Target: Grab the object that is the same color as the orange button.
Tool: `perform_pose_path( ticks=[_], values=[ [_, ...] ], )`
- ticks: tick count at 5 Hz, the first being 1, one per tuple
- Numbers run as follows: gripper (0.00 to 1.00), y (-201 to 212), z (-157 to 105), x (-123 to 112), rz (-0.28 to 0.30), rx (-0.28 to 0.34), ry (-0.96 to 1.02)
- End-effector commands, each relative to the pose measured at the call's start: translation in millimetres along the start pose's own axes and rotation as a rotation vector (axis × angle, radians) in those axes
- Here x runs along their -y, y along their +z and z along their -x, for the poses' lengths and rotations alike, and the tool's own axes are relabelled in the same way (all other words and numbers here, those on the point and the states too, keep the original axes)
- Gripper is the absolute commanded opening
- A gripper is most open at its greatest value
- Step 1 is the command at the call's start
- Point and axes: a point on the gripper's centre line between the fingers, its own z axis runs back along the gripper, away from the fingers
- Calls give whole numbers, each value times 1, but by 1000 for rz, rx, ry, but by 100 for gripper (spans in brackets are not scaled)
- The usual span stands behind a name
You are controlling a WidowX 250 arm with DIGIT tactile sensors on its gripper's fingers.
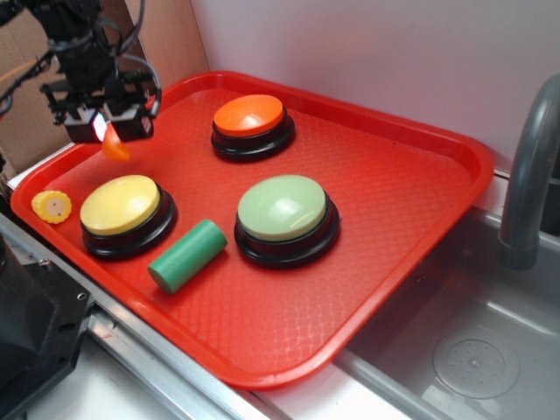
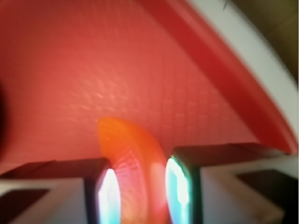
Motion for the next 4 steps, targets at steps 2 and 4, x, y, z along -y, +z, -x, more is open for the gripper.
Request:
perform_pose_path(
  ticks=[2, 4],
  values=[
    [0, 101, 15, 51, 153, 32, -197],
    [0, 102, 30, 69, 175, -52, -274]
  ],
)
